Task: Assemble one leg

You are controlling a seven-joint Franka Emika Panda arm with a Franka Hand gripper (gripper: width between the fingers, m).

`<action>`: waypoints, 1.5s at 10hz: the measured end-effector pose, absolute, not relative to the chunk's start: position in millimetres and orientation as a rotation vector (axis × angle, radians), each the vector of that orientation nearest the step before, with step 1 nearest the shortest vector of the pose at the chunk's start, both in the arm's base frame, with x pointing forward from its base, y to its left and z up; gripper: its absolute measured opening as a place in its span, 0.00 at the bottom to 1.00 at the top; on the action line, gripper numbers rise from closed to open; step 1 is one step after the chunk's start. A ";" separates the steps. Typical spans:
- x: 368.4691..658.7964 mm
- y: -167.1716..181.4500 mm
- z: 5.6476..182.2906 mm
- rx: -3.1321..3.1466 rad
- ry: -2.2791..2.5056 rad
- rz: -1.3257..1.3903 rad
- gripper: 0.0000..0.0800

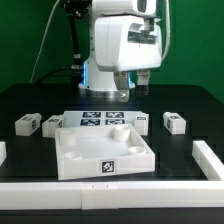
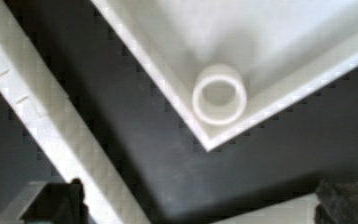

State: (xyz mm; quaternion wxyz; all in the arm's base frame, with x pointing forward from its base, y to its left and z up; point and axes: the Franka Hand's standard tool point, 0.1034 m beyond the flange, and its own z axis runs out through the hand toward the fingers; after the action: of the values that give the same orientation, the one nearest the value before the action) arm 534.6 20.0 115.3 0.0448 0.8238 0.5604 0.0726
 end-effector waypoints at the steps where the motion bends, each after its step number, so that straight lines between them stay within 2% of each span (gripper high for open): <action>1: 521.4 11.5 103.9 2.451 1.801 0.212 0.81; 4: 503.6 -3.1 82.8 2.310 1.995 0.137 0.81; 8: 502.4 -11.0 82.7 2.341 1.960 0.130 0.81; 10: 495.8 -19.3 70.6 2.151 2.145 0.133 0.81; 12: 470.2 -19.9 58.9 1.928 2.345 0.084 0.81; 15: 459.2 -18.1 51.2 1.827 2.427 0.045 0.81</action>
Offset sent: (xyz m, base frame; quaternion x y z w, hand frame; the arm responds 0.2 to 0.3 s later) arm -0.0211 -0.0216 -0.0231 0.0149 -0.0447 -0.1976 0.9791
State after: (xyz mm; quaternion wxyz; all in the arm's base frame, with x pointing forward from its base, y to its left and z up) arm 459.2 -18.1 51.2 0.0515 0.6006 0.7978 0.0149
